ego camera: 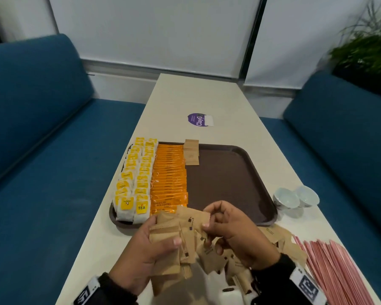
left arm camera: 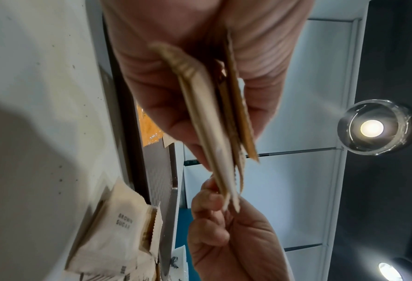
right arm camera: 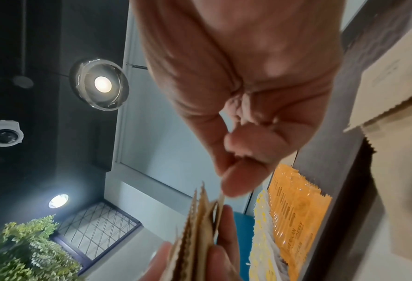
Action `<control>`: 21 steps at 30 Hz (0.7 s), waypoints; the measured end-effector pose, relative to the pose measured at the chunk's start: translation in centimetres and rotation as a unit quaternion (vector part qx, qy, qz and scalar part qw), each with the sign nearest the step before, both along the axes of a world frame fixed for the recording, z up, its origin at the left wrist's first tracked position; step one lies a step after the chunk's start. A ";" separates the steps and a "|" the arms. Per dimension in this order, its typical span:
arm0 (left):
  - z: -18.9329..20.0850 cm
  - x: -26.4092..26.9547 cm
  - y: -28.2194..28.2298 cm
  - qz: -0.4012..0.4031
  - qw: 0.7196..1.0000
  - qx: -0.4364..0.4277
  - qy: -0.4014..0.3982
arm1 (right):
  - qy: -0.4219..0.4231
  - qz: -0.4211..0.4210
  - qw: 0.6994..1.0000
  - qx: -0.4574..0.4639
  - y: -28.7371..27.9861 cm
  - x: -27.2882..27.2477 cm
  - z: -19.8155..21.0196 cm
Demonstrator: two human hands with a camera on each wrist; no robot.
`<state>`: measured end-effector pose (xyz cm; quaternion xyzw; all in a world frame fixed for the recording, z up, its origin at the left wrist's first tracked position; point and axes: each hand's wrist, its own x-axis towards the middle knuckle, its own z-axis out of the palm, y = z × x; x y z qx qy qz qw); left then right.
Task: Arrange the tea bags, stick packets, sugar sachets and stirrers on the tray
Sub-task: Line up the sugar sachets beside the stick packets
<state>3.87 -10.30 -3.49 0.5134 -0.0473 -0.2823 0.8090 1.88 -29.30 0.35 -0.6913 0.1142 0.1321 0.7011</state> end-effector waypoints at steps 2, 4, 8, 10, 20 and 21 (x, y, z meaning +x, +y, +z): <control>-0.1 -0.1 0.1 -0.004 1.000 0.024 -0.007 | -0.009 0.041 0.996 -0.075 0.0 -0.3 0.0; 0.0 -0.1 0.3 -0.013 0.998 0.051 -0.018 | -0.032 0.086 0.980 -0.176 0.2 -0.4 0.1; 0.1 0.0 0.6 -0.038 0.993 0.107 -0.036 | -0.070 0.132 0.951 -0.270 0.6 0.4 0.9; 0.1 0.2 0.6 -0.040 0.991 0.122 -0.037 | -0.071 0.155 0.936 -0.309 0.5 1.4 1.2; -2.0 2.4 1.2 0.037 0.986 0.164 0.002 | -0.001 -0.027 0.959 -0.283 -4.4 15.5 1.7; -2.1 2.4 1.1 0.036 0.985 0.169 -0.004 | 0.014 -0.045 0.960 -0.277 -4.5 17.0 1.2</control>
